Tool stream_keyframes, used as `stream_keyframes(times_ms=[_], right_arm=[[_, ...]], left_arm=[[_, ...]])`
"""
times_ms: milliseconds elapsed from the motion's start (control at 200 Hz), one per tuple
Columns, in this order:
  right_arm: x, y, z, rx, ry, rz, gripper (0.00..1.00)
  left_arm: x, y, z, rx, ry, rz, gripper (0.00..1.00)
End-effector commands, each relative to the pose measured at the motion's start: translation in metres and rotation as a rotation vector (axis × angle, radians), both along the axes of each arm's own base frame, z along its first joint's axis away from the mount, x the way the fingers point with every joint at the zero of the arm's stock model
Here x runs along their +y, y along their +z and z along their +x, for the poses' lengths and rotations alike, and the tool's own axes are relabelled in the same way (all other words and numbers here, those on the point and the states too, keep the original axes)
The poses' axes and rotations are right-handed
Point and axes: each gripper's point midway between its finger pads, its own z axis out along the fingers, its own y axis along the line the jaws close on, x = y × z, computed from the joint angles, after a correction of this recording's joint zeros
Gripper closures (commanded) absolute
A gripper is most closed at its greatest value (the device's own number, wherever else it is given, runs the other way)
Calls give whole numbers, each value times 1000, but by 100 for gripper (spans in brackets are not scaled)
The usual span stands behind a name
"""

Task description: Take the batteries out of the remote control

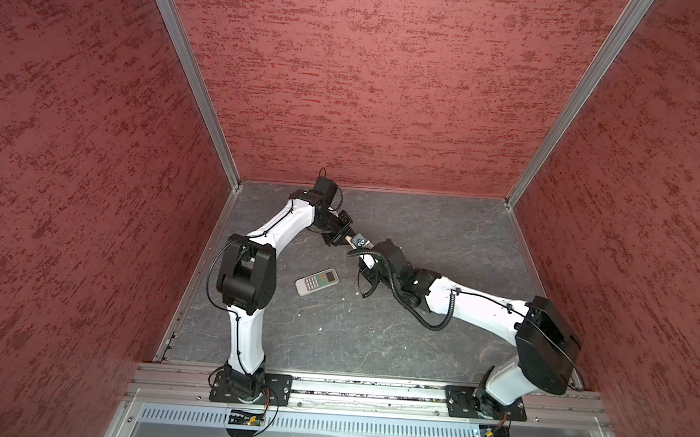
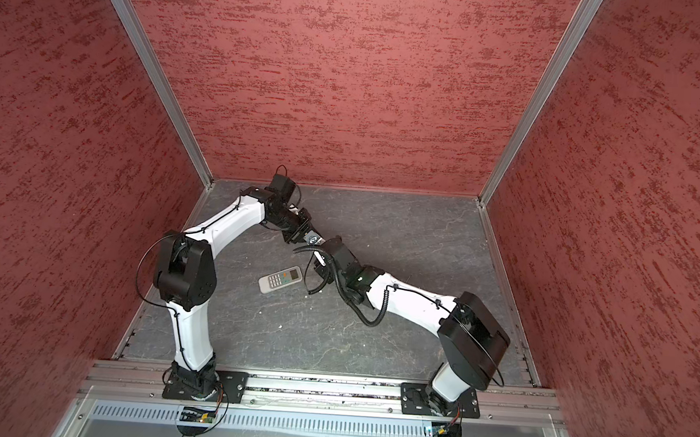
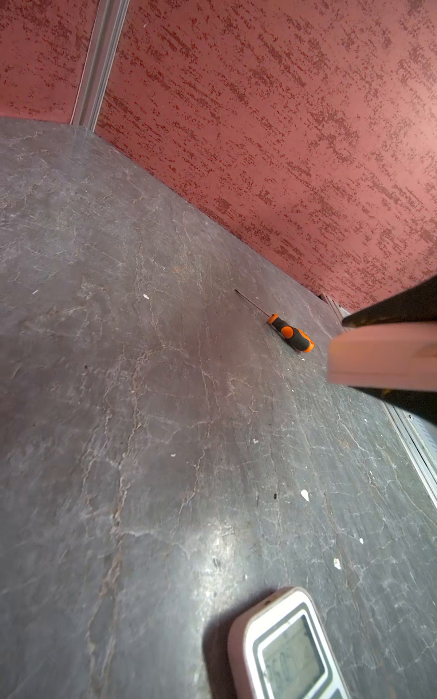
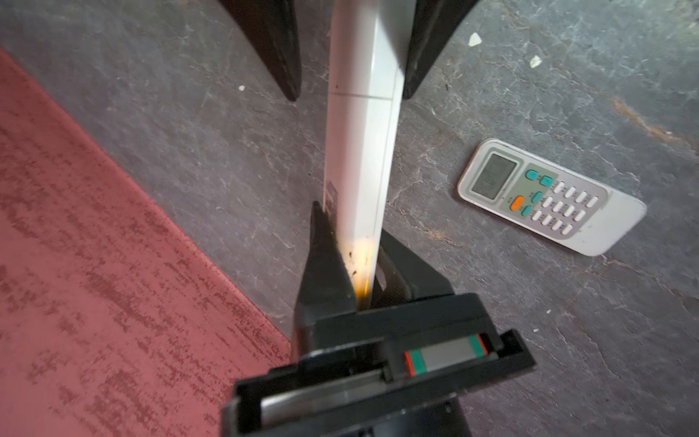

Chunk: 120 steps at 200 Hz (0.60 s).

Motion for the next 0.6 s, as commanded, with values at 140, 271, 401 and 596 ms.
stream_keyframes(times_ms=[140,271,401,596], right_arm=[[-3,37,-1,-63,-28,119,36],[-5,46,-14,-24,-9,192,32],[-12,59,-24,39,-50,310,31],[-22,67,-18,217,-204,452,32]], left_arm=[[6,9,15,-79,24,-47,100],[8,18,26,-142,57,-79,100],[7,38,41,-301,113,-140,100],[-1,54,50,-547,227,-303,100]])
